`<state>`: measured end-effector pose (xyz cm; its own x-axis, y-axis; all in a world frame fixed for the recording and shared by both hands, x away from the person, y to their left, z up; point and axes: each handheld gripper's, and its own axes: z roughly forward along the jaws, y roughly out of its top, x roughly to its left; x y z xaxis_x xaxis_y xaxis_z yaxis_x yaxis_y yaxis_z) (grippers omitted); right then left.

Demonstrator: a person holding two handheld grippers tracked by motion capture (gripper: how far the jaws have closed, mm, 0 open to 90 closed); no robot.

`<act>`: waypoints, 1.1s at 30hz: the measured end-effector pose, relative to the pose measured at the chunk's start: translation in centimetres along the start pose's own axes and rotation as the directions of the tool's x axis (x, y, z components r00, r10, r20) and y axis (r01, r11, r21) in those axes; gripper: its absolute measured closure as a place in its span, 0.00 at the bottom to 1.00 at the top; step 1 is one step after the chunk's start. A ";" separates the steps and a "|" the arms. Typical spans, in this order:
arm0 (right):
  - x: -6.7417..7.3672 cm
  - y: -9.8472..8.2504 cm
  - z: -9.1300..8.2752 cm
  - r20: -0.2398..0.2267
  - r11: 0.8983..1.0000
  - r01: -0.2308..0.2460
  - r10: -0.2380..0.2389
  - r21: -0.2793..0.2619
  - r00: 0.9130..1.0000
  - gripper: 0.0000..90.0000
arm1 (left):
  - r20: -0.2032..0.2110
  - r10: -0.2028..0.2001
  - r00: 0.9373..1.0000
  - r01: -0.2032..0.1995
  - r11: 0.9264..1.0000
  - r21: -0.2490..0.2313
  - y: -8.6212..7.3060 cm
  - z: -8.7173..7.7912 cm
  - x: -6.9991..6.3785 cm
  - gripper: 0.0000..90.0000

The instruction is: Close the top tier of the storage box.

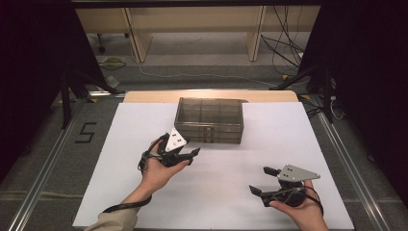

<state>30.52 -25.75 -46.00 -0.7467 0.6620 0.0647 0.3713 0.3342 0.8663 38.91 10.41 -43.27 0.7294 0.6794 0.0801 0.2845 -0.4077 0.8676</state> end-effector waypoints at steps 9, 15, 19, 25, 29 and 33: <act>0.0 0.0 0.0 0.000 1.000 0.002 -0.002 -0.002 1.000 0.18 | 0.057 -0.010 0.998 0.009 1.000 0.018 -0.6 -1.4 -0.5 0.36; 0.1 0.0 -0.1 -0.001 1.000 0.000 0.000 -0.004 1.000 0.18 | 0.087 -0.020 0.996 0.019 1.000 0.016 -1.0 -2.5 -0.6 0.26; 0.1 0.0 -0.1 -0.001 1.000 0.001 -0.001 -0.005 1.000 0.18 | 0.097 -0.025 0.995 0.023 0.999 0.028 -1.5 -3.1 -0.6 0.20; 0.1 0.1 -0.1 -0.001 1.000 0.002 -0.002 -0.005 1.000 0.18 | 0.084 -0.016 0.996 0.014 1.000 0.026 -2.2 -4.2 -0.3 0.18; 0.1 0.1 -0.1 0.000 1.000 0.001 -0.001 -0.006 1.000 0.18 | 0.081 -0.033 0.996 0.032 0.999 0.013 -2.5 -4.9 0.0 0.17; 0.1 0.1 -0.1 -0.001 1.000 0.002 -0.002 -0.003 1.000 0.18 | 0.077 -0.037 0.996 0.036 0.999 0.013 -3.0 -5.5 0.3 0.17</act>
<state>30.42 -25.74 -45.87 -0.7478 0.6608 0.0634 0.3681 0.3333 0.8680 34.80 15.18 -43.11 0.7640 0.6452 0.0098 0.3191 -0.3910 0.8633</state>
